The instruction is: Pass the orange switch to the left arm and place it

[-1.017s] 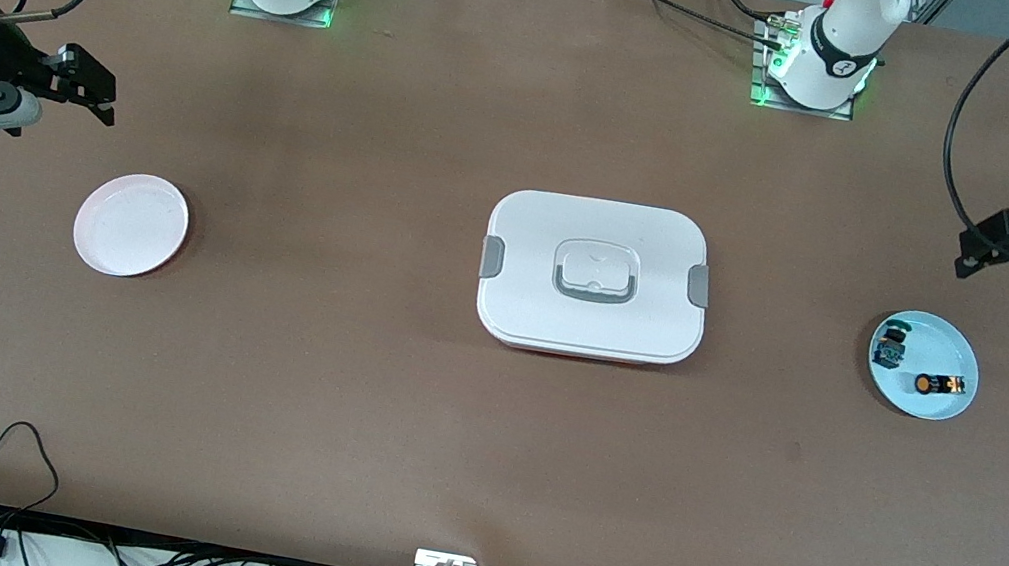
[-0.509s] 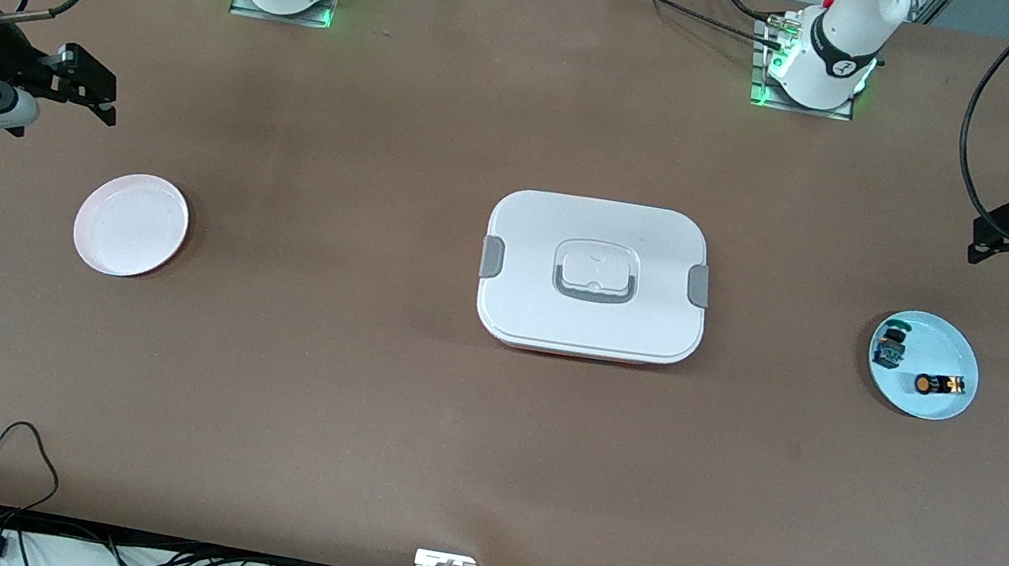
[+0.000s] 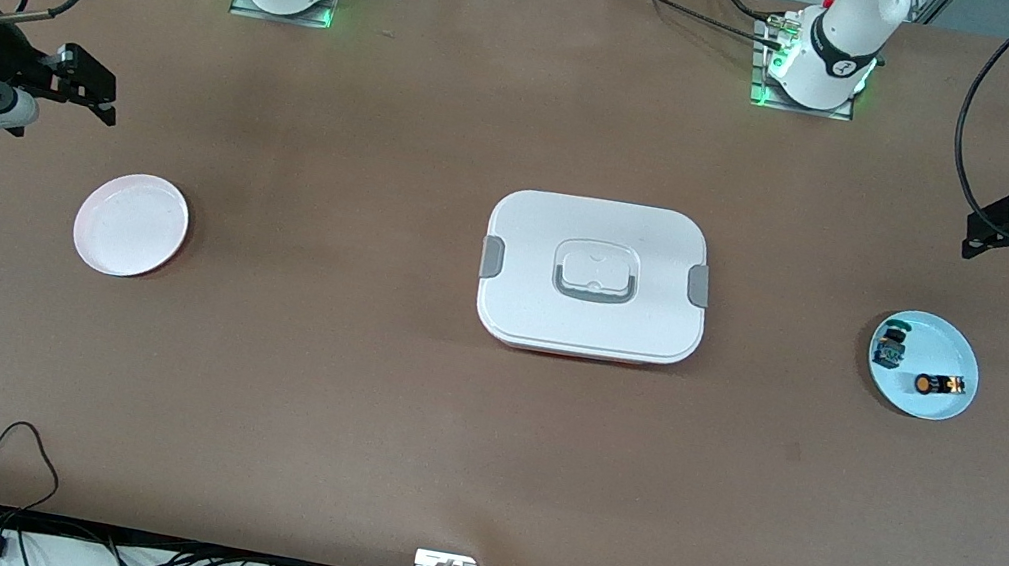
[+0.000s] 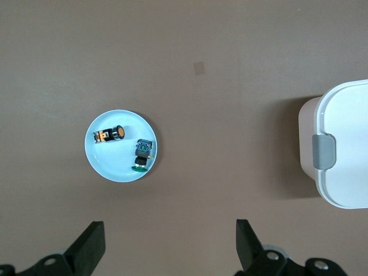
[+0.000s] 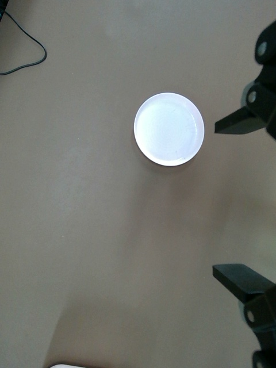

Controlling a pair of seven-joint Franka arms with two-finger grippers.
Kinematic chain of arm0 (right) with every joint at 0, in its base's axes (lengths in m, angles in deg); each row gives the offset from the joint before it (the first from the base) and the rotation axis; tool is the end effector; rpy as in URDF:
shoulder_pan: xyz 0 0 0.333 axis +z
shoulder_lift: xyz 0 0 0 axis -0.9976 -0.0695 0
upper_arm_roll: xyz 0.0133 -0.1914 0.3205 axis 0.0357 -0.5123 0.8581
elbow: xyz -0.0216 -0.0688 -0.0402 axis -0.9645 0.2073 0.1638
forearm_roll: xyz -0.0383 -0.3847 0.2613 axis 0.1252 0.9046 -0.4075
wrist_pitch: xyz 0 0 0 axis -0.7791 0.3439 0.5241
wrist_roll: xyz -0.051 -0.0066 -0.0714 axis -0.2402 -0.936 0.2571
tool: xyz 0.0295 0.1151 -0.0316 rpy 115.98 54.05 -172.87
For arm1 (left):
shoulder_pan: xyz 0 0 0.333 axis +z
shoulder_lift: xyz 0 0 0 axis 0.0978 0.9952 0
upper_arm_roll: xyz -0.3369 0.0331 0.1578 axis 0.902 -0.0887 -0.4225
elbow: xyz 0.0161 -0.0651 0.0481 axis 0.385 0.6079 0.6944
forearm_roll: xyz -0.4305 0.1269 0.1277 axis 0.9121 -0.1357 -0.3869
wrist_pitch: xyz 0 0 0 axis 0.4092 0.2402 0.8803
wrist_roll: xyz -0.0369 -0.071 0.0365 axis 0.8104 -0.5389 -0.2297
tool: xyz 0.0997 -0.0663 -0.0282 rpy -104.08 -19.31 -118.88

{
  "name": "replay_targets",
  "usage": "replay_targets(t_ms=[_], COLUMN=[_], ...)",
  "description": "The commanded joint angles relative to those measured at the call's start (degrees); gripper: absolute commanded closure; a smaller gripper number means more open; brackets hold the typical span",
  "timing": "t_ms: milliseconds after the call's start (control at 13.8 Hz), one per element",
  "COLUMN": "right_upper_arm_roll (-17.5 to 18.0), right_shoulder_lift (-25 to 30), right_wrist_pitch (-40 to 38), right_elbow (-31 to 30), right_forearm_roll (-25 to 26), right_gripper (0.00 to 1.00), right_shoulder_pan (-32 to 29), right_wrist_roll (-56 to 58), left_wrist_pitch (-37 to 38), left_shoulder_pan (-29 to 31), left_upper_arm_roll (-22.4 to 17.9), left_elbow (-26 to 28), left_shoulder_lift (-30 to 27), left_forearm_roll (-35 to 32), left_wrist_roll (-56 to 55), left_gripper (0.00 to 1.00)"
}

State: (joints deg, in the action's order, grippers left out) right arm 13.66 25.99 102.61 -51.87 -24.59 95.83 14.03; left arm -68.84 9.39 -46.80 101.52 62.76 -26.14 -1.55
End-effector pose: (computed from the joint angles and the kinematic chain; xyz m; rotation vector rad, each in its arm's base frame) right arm 0.6597 0.0583 0.6334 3.0926 0.5081 -0.0340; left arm 0.6182 0.0103 0.6198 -3.0982 0.0940 0.0383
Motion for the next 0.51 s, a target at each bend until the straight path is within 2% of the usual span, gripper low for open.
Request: replay_targets(t_ms=[0,436], right_upper_arm_roll=[-0.07,-0.07], right_shoulder_lift=[0.69,0.69], right_wrist_pitch=[-0.01,-0.01], right_elbow=[-0.78,-0.78], right_forearm_roll=[-1.06,-1.06], right_gripper=[0.00,0.00], right_shoulder_pan=[-0.49,-0.58], right_wrist_roll=[0.03,0.03], left_wrist_pitch=[0.66,0.74], left_shoulder_pan=[-0.61,-0.53], left_upper_arm_roll=[-0.05,-0.05], left_elbow=[-1.66,-1.76], left_shoulder_lift=[0.83,1.10], left_forearm_roll=[0.65,0.65], left_wrist_roll=[0.56,1.17], left_gripper=[0.00,0.00])
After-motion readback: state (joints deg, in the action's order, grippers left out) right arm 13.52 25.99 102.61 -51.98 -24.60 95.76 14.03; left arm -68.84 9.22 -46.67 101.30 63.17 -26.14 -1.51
